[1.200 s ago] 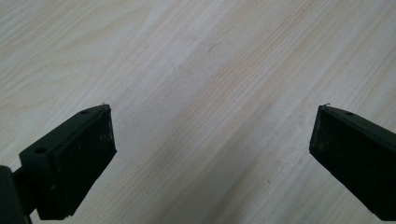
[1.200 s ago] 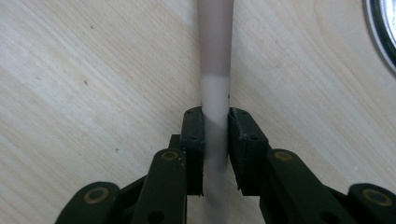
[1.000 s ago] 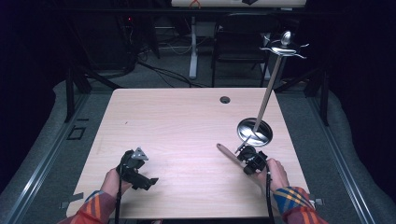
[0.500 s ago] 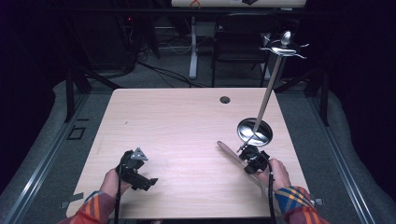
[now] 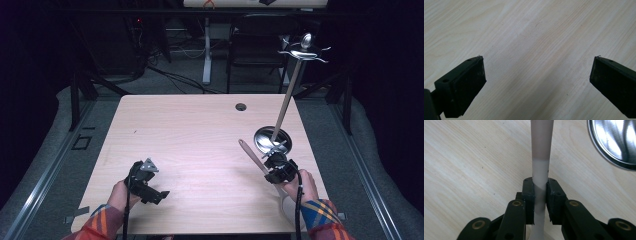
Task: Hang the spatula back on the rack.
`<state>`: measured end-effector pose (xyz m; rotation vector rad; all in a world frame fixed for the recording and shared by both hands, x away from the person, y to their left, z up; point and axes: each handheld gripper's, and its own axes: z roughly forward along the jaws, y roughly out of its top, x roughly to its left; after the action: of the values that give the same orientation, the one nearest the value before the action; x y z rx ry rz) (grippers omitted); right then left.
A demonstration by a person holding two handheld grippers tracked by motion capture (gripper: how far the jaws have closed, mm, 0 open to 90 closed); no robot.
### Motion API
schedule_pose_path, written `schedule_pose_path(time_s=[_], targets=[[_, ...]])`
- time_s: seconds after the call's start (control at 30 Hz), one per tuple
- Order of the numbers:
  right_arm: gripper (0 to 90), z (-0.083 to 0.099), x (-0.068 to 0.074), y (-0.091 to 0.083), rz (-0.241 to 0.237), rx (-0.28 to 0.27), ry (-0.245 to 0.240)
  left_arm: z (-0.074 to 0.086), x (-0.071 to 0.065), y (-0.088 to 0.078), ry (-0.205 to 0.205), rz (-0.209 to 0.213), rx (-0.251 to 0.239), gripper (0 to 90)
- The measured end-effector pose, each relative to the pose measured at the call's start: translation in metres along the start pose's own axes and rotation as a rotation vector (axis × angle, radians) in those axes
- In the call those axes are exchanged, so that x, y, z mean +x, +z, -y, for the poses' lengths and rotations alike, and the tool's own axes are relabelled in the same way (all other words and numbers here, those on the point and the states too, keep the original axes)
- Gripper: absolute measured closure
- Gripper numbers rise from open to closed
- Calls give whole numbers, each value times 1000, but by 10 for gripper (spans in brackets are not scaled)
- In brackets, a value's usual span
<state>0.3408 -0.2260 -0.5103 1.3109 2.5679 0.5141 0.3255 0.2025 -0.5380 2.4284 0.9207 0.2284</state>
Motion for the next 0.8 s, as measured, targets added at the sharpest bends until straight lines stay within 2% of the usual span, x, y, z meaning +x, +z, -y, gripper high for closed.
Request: schedule_pose_path(time_s=[0.03,0.07,0.17,0.27,0.33,0.4,0.63,0.67,0.8], targets=[[785,-1,-3,-7,-21,22,-27,0,0,0,1,-1,0,0],[785,-2,-5,-10,-10,31,-39,0,0,0,1,-1,-1,0],[785,-1,-7,-13,-18,19,-35,0,-1,0,-3,2,-2,0],[785,2,-10,-18,-27,-31,-2,0,-1,0,-2,4,-3,0],[785,2,-12,-20,-20,-37,-10,0,-1,-1,-2,3,-2,0],[786,3,-13,-26,-3,-91,-7,0,-1,-1,-1,1,-3,0],[786,5,-16,-35,15,-141,6,2,0,-2,-4,-5,-5,0],[786,6,-16,-38,24,-174,12,2,0,-2,-6,-4,-7,0],[786,7,-17,-43,39,-202,19,2,1,-2,-4,0,-2,0]])
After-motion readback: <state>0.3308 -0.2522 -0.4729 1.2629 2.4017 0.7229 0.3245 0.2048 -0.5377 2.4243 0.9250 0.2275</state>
